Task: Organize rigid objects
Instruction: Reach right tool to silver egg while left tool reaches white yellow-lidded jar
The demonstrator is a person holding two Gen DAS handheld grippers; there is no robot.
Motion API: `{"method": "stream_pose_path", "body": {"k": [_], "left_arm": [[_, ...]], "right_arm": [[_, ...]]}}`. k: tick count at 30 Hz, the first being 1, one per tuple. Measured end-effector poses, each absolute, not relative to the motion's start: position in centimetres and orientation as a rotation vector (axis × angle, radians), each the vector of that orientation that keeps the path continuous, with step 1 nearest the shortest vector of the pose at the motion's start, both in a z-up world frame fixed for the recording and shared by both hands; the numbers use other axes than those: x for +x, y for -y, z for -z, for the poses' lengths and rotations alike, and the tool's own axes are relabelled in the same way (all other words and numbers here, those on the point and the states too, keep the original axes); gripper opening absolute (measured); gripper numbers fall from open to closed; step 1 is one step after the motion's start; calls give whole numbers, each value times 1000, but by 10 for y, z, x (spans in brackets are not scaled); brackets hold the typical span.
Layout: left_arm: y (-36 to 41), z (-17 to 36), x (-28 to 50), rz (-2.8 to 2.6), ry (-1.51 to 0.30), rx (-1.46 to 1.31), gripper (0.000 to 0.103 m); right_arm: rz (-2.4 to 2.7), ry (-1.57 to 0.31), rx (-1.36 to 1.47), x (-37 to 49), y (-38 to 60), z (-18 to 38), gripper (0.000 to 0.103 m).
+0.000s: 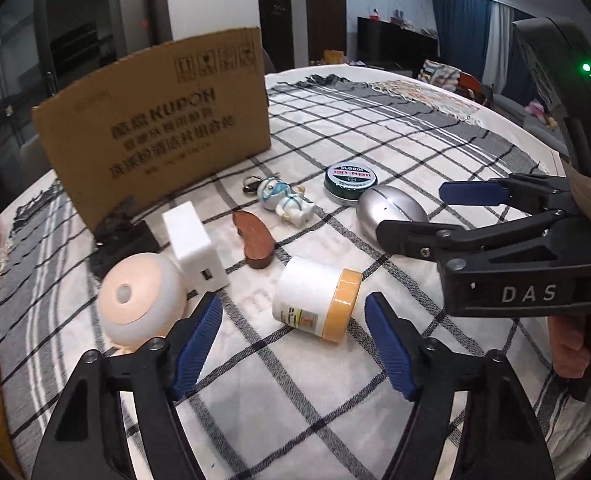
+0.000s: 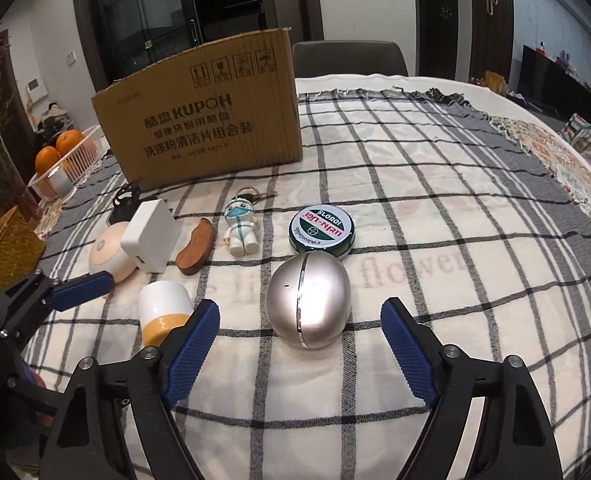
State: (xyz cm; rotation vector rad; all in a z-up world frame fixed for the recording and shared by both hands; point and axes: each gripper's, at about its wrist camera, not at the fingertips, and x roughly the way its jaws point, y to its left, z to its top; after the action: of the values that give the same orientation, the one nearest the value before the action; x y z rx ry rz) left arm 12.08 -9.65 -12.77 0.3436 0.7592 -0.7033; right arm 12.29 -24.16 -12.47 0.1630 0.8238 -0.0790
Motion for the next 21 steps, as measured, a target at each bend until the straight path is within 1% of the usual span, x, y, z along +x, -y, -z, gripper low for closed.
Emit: {"method": "stream_pose_path", "body": {"k": [5, 7, 8, 11, 12, 13, 15, 17, 21], "left_arm": [[105, 132, 127, 746, -761, 351, 66], [109, 134, 131, 754, -768, 351, 59], [110, 134, 133, 763, -773, 348, 58], [113, 136, 137, 771, -787, 335, 50], [114, 137, 138, 775, -791, 332, 42], [115, 138, 138, 777, -794, 333, 39], [115, 138, 138, 771, -788, 331, 39], [116, 139, 138, 762, -790, 327, 39], [112, 137, 140, 720, -804, 293, 39]], "right_arm": [[70, -851, 178, 133, 245, 134, 82], [69, -860, 184, 138, 247, 136, 78], [69, -864, 187, 140, 248, 137, 75], [60, -878, 204, 146, 251, 142, 73], [57, -882, 211, 147, 252, 143, 70], [56, -885, 217, 148, 253, 145, 68], [54, -892, 220, 150, 254, 147, 59], [59, -890, 209, 150, 253, 147, 56], [50, -883, 212, 149, 254, 147, 55]]}}
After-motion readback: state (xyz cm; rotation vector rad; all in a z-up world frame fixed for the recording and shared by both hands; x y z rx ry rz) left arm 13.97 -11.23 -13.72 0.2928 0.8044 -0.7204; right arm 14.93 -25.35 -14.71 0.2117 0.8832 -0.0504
